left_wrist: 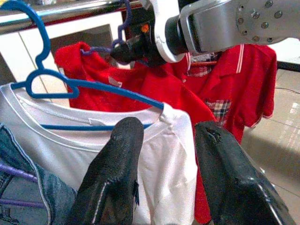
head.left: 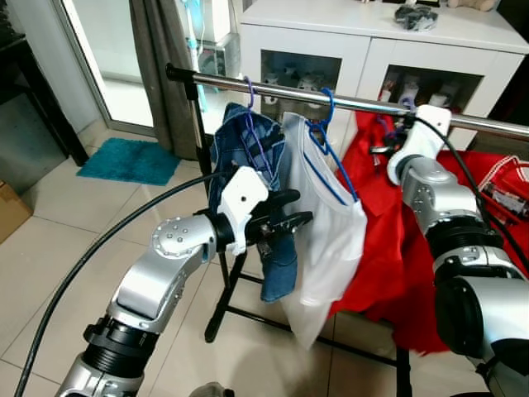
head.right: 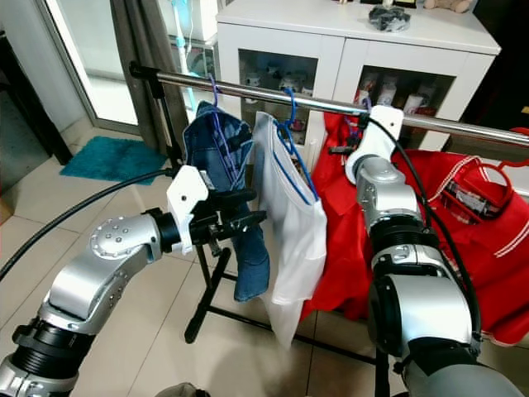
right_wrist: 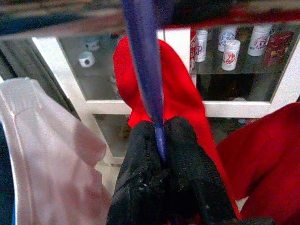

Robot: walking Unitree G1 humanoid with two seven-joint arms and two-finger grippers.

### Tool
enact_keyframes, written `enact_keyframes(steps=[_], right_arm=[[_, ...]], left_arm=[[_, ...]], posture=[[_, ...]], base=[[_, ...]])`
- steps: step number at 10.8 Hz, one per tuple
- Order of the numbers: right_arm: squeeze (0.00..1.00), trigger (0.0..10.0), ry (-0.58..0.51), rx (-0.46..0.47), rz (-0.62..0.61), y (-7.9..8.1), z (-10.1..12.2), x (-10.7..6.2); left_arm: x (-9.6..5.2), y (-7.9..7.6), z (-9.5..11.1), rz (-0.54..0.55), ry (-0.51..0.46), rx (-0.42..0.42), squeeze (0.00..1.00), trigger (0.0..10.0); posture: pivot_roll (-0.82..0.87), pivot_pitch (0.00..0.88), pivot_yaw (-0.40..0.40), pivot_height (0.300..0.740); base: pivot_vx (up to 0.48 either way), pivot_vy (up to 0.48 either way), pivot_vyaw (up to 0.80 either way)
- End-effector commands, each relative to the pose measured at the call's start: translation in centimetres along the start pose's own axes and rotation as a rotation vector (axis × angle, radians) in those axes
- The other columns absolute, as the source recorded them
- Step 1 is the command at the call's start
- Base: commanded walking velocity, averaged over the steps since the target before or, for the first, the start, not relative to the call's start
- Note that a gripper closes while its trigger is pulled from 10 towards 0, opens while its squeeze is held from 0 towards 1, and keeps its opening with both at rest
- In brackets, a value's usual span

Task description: Hang hanger

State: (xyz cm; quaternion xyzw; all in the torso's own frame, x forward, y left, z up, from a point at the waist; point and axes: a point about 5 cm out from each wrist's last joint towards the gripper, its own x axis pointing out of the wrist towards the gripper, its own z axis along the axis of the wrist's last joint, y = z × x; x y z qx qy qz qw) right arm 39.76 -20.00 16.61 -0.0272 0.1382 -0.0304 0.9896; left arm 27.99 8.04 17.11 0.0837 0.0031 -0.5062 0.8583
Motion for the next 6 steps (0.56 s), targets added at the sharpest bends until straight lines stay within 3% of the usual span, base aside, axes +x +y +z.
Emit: enact_keyframes(steps=[1,2,3,4,6], right_arm=[[0.3,10.0,0.048,-0.01,0.016,0.3,-0.8,0.0],[0.87,10.0,0.064,-0.004,0.011,0.0,-1.5,0.0],[1.0,10.0,0.055,0.003,0.015,-0.1,-1.5,0.0],[1.0,10.0,-0.055,0.053,0.073,-0.2,-0.8,-0.4],[1.0,10.0,-0.184,0.048,0.222,0.5,-0.7,-1.9]], left_arm=[[-0.1,0.0,0.2,0.002,-0.001,0.005,0.0,10.0],[-0.1,0.0,0.1,0.002,0.002,0.005,0.0,10.0],[0.0,0.0,0.1,0.001,0.004,0.005,0.0,10.0],[0.0,0.1,-0.2,0.025,0.01,0.006,0.0,10.0],[-0.2,1.0,-1.2,0.17,-0.012,-0.094,0.0,10.0]], posture=[[0.01,0.0,-0.003,0.74],[0.01,0.0,-0.003,0.74],[0.0,0.0,0.008,0.74],[0.0,0.0,0.008,0.74],[-0.01,0.0,0.026,0.74]], base=[[0.0,0.0,0.0],[0.0,0.0,0.0],[0.0,0.0,0.0],[0.0,0.0,0.0],[0.0,0.0,0.0]])
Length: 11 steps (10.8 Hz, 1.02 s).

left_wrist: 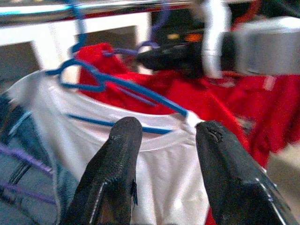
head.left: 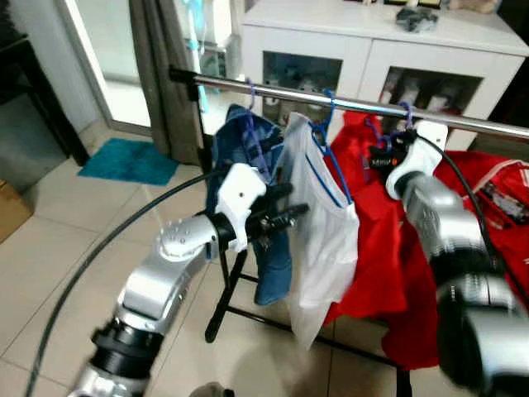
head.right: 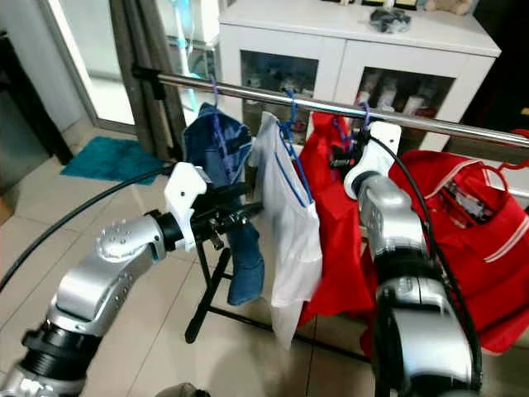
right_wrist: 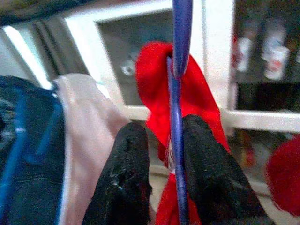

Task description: Hang hanger

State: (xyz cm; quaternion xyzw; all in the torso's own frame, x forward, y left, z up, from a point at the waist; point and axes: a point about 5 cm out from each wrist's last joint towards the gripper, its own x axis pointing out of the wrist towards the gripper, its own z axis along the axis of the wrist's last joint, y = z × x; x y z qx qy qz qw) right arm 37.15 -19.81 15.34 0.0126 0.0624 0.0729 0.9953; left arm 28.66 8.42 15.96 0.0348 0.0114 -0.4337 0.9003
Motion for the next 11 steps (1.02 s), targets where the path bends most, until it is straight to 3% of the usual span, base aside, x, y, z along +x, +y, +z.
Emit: enact_keyframes(steps=[1,3,5,6,9,11], right_arm=[[1.0,10.0,-0.08,0.004,0.06,0.7,1.3,-0.3],[1.0,10.0,-0.184,0.014,0.144,1.7,1.1,-3.5],[1.0,10.0,-0.296,0.027,0.097,2.2,1.6,-6.6],[1.0,10.0,-0.296,0.012,0.072,2.5,1.1,-7.6],[1.0,10.0,-0.229,0.077,0.026,3.4,-0.6,-9.4],[1.0,10.0,-0.224,0.088,0.008,3.7,-0.7,-9.7]], left_arm=[[-0.5,0.8,-0.4,0.071,0.012,-0.011,0.0,10.0],[-1.5,1.7,-1.1,0.229,0.01,-0.011,0.0,10.0],[-2.0,2.1,-1.1,0.301,0.008,-0.002,0.0,10.0],[-2.2,2.0,-1.2,0.322,0.01,-0.003,0.0,10.0],[-2.2,1.8,-1.6,0.342,0.017,-0.004,0.0,10.0],[-2.2,1.7,-1.6,0.343,0.022,0.002,0.0,10.0]], posture=[[-0.01,0.0,0.028,0.74],[-0.01,0.0,0.021,0.74],[-0.01,0.0,0.015,0.74],[-0.01,0.0,0.016,0.74],[-0.02,0.0,0.018,0.74],[-0.02,0.0,0.018,0.74]], base=[[0.0,0.0,0.0],[0.0,0.0,0.0],[0.0,-0.148,0.0],[0.0,-0.368,0.0],[0.0,-0.379,0.0],[0.0,-0.381,0.0]])
